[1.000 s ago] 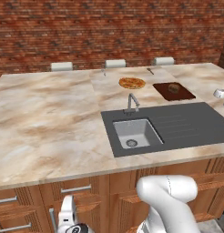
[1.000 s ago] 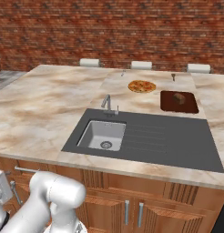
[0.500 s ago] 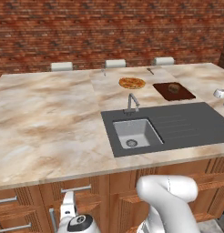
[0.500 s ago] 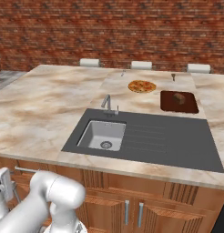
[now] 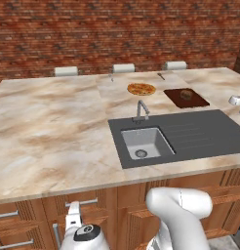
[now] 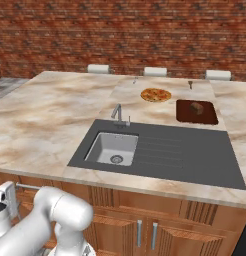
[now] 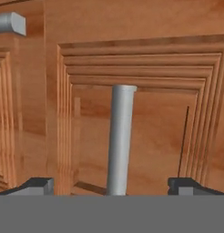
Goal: Take the pizza cutter from the drawer on the left and place it on the dining counter for cutting.
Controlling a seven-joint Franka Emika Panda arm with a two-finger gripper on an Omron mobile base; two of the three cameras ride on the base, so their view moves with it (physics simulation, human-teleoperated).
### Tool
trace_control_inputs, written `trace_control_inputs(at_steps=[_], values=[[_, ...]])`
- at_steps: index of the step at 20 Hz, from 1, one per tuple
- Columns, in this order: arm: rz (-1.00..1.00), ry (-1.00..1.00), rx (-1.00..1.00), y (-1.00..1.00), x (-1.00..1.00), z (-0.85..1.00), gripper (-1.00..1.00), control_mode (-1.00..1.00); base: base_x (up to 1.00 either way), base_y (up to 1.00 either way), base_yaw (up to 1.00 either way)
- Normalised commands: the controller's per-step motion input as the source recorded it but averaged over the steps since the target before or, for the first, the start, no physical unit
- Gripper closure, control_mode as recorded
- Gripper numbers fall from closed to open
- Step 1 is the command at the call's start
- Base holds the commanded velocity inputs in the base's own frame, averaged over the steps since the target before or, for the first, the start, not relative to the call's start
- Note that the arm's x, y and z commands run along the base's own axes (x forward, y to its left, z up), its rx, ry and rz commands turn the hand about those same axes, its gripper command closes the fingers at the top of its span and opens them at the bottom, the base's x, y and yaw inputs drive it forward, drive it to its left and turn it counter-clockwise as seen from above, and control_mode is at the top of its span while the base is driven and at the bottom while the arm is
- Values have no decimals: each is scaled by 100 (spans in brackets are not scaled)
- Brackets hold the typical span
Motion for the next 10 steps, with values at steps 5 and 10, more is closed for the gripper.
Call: trace_control_inputs(at_steps=[5, 10], values=[[4, -18, -1, 0, 18, -8, -100, -100, 0, 0, 0], [1, -8, 0, 0, 24, -4, -100, -100, 0, 0, 0]])
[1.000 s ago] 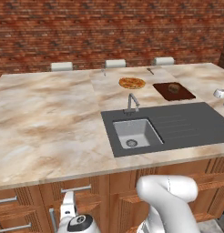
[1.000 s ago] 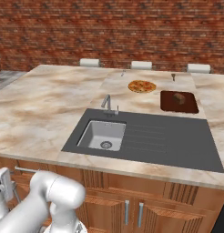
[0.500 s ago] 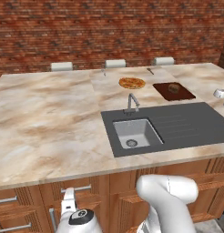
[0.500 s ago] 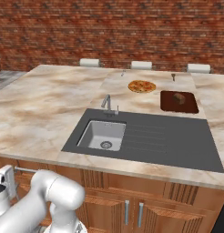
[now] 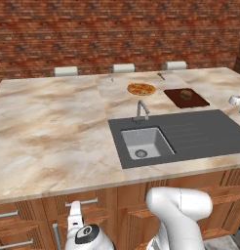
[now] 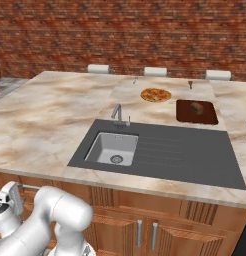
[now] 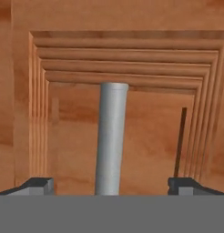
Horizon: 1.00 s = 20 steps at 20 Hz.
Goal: Take the pizza cutter from the drawer on the left and place it on the dining counter for cutting.
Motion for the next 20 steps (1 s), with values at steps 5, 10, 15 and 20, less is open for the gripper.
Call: trace_control_inputs(at_steps=[5, 10, 15, 20], values=[[0, 0, 0, 0, 23, -1, -100, -100, 0, 0, 0], [1, 0, 0, 0, 19, -4, -100, -100, 0, 0, 0], [2, 0, 0, 0, 18, -22, -100, -100, 0, 0, 0], [2, 0, 0, 0, 20, -14, -100, -100, 0, 0, 0]])
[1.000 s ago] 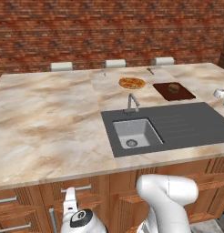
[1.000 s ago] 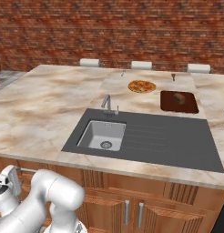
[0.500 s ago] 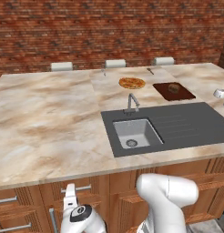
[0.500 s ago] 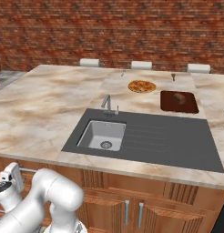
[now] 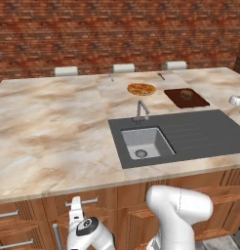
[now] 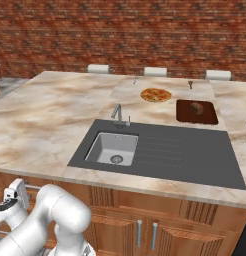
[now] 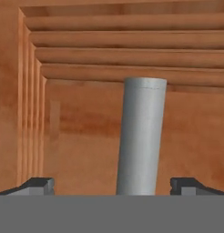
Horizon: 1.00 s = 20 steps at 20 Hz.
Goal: Take the pizza cutter from the drawer on the left and place it on the dining counter for cutting.
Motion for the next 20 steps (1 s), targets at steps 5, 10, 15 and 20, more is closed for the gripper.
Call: trace_control_inputs(at_steps=[5, 10, 15, 20], values=[[2, 0, 0, 0, 25, -6, -100, -100, 0, 0, 0], [2, 0, 0, 0, 22, -3, -100, -100, 0, 0, 0], [3, -4, 0, 0, 2, 0, -100, -100, 0, 0, 0], [3, -12, 0, 0, 0, 0, -100, -100, 0, 0, 0]])
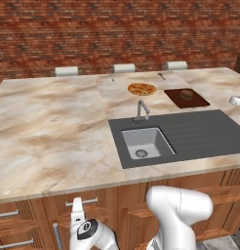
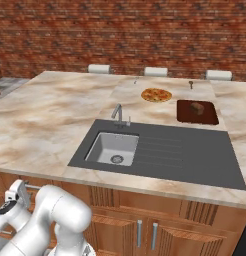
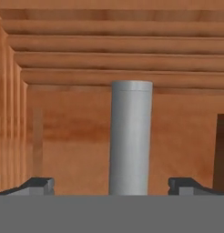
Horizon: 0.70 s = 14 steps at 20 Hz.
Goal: Take the pizza cutter from the drawer on the left and place it on the dining counter for cutting.
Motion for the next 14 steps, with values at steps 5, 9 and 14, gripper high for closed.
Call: trace_control_inputs(at_steps=[5, 9, 14], values=[[2, -7, 0, 0, 0, 0, -100, -100, 0, 0, 0], [1, 0, 0, 0, 0, 2, -100, -100, 0, 0, 0], [0, 0, 0, 0, 9, 3, -100, -100, 0, 0, 0]])
